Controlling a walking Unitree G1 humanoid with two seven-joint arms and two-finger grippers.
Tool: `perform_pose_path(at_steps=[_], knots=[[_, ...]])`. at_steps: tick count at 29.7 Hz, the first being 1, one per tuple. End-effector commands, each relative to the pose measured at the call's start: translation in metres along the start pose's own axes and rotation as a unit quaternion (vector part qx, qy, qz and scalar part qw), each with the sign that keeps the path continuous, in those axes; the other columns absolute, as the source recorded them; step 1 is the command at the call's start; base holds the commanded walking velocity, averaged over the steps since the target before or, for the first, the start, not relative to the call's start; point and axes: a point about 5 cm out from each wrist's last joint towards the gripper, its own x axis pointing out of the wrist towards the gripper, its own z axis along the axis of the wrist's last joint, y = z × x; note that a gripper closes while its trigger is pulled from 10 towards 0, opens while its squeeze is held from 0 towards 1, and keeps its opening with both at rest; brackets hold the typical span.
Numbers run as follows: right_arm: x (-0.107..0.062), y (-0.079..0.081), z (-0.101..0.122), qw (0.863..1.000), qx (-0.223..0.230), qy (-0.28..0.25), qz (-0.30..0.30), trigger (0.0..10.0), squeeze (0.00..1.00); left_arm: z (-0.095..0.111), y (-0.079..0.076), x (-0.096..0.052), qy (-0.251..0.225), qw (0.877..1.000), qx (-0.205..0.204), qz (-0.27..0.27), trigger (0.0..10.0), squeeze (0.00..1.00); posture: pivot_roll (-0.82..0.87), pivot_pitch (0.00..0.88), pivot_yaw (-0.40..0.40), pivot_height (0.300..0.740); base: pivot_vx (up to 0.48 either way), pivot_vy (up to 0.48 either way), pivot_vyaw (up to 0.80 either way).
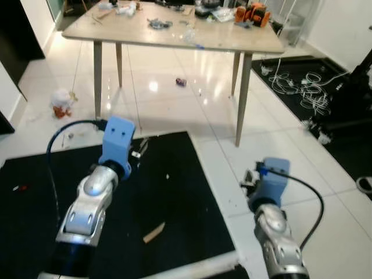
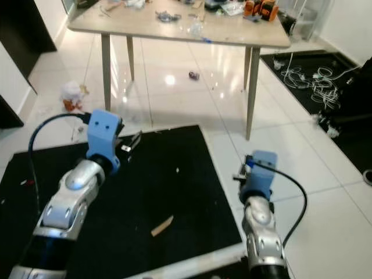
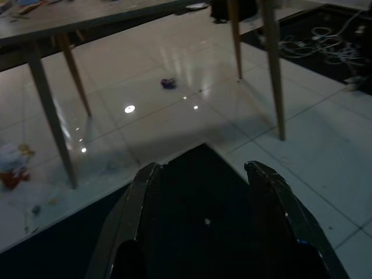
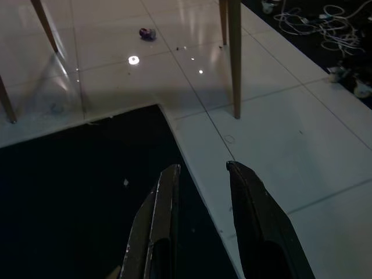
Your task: Picking trash to rubbish bin
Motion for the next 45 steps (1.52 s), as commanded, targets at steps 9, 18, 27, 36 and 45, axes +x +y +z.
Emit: perform_pose_path(at_steps=[9,18,27,36,45], knots=[[-0.001,-0.005,-0.0034,1.0,-0.003,0.008,-0.005,10.0,0.0,-0.0035,0.0014,0.0002,0.007,1.0,0.003,0.005,10.0,0.0,-0.03,0.155,0.029,0.74,0.374,0.0,0.0],[-0.0018,-0.003,-0.0035,1.0,0.0,0.007,-0.001,10.0,0.0,-0.0035,0.0027,0.0008,0.008,1.0,0.005,0.007,10.0,0.0,-0.03,0.155,0.033,0.74,0.402,0.0,0.0],[-0.0022,-0.0021,-0.0033,1.0,0.002,0.007,-0.001,10.0,0.0,-0.003,0.0041,0.0012,0.008,1.0,0.005,0.008,10.0,0.0,-0.03,0.156,0.035,0.74,0.432,0.0,0.0],[-0.0023,-0.0023,-0.0036,1.0,0.003,0.007,0.0,10.0,0.0,-0.0027,0.0044,0.0013,0.007,1.0,0.005,0.009,10.0,0.0,-0.02,0.158,0.034,0.74,0.453,0.0,0.0],[-0.0026,-0.0025,-0.0037,1.0,0.003,0.007,0.0,10.0,0.0,-0.0025,0.0042,0.0013,0.006,1.0,0.004,0.009,10.0,0.0,-0.02,0.159,0.035,0.74,0.461,0.0,0.0]])
